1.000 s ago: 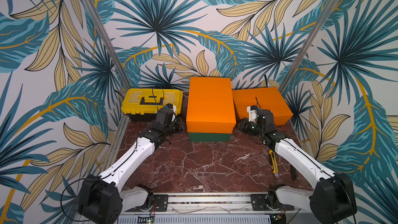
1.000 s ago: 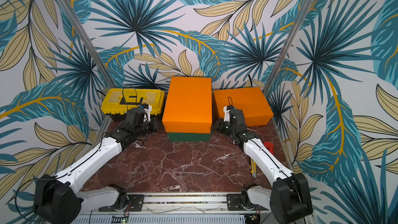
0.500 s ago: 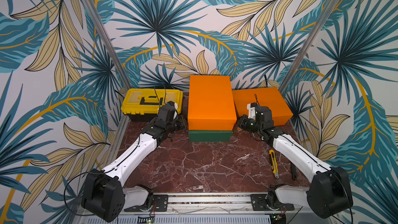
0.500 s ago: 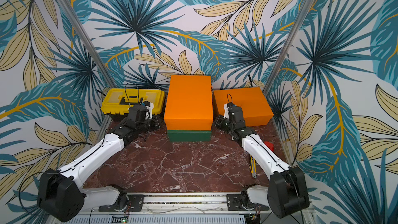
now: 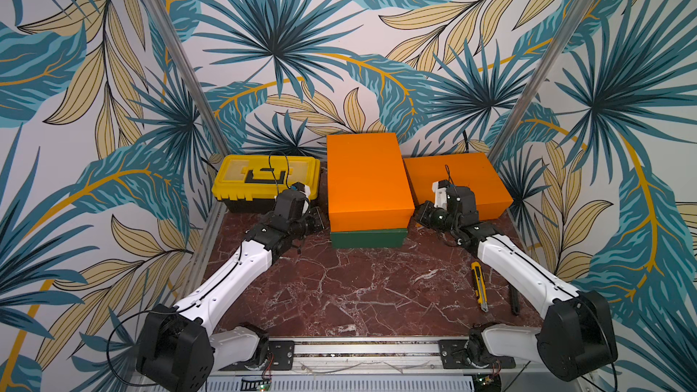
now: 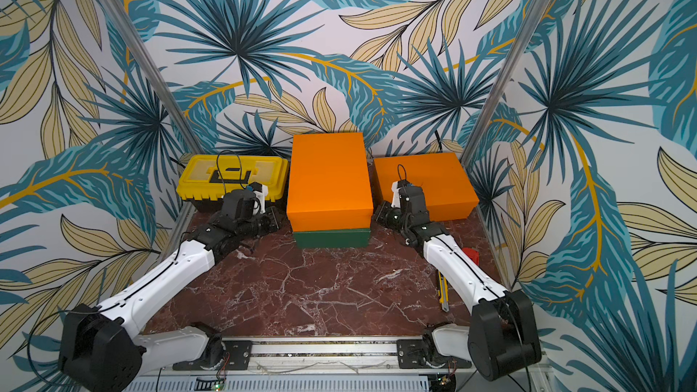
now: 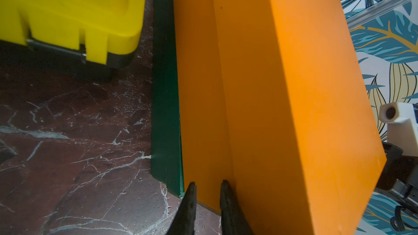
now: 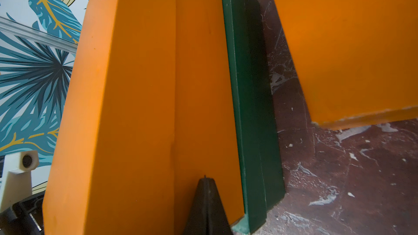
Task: Stack the shoeboxes
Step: Adjust the shoebox.
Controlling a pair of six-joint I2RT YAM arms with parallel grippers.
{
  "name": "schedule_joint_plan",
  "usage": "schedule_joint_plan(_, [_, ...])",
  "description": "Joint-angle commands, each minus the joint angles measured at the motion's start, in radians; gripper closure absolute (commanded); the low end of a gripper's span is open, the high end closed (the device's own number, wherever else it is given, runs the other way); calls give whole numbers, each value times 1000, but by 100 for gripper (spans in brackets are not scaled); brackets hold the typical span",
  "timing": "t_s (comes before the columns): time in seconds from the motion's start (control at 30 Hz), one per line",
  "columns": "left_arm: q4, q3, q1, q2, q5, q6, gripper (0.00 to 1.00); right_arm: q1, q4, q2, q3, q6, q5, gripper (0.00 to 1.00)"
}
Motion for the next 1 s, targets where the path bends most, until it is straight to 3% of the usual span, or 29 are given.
schedule_joint_plan(0.0, [40,-21,-16,-15,33,4,76,11,-13,-28,-26,-3,-23,99])
schedule_joint_plan(0.2, [4,-16,-16,-32,-34,29,71,11,9,-36,-65,11,-32,99])
schedule_joint_plan(0.53, [-135,44,0,-60,-154,59,71,11,-26,-87,-89,-8,-26,99])
schedule_joint_plan(0.77, [-148,89,7,-156,-250,88,71,11,-140,-153,-78,-40,53,99])
schedule_joint_plan(0.97, [-148,268,4,-109,-189,127,73,11,-275,-186,34,-97,160,100])
